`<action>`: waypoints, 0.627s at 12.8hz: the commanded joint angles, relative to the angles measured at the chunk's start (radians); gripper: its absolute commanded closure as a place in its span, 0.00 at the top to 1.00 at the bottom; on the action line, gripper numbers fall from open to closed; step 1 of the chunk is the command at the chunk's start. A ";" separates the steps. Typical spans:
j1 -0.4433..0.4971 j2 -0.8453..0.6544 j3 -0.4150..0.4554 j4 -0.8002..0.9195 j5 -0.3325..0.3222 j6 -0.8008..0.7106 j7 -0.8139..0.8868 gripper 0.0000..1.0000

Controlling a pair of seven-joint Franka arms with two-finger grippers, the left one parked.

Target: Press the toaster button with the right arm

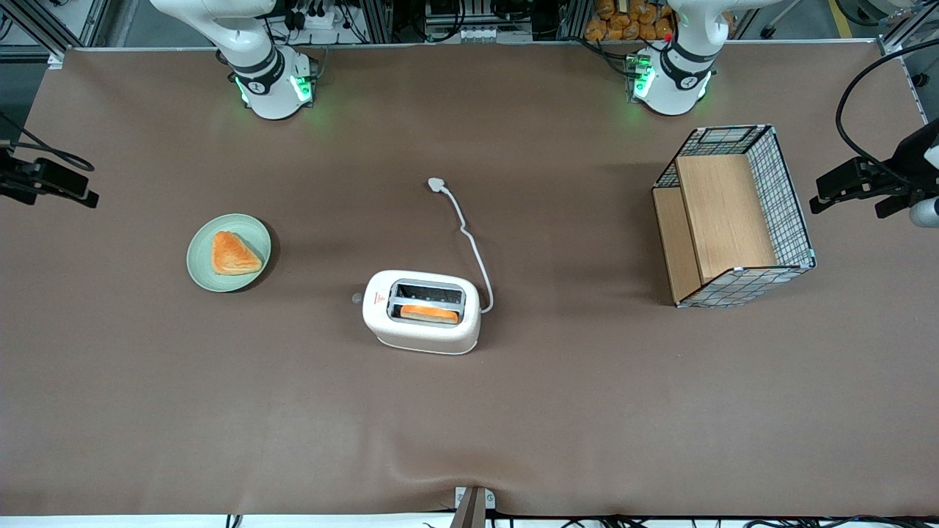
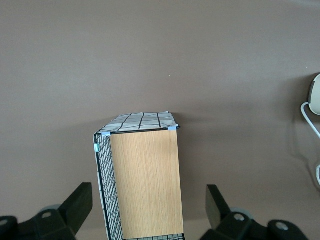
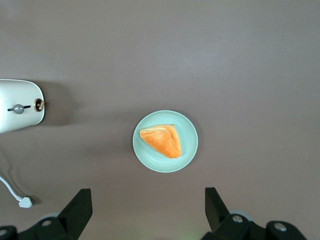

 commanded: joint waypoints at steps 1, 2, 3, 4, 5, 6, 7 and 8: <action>-0.001 -0.044 0.003 -0.019 -0.029 -0.023 -0.004 1.00; -0.003 -0.045 0.003 -0.019 -0.029 -0.030 -0.004 1.00; -0.003 -0.045 0.003 -0.019 -0.029 -0.032 -0.002 1.00; -0.003 -0.045 0.003 -0.017 -0.031 -0.034 -0.002 1.00; -0.003 -0.045 0.003 -0.017 -0.029 -0.032 0.001 1.00; -0.003 -0.045 0.003 -0.017 -0.031 -0.032 0.001 1.00; -0.003 -0.044 0.003 -0.017 -0.031 -0.031 0.000 1.00; -0.003 -0.044 0.003 -0.017 -0.031 -0.031 0.000 1.00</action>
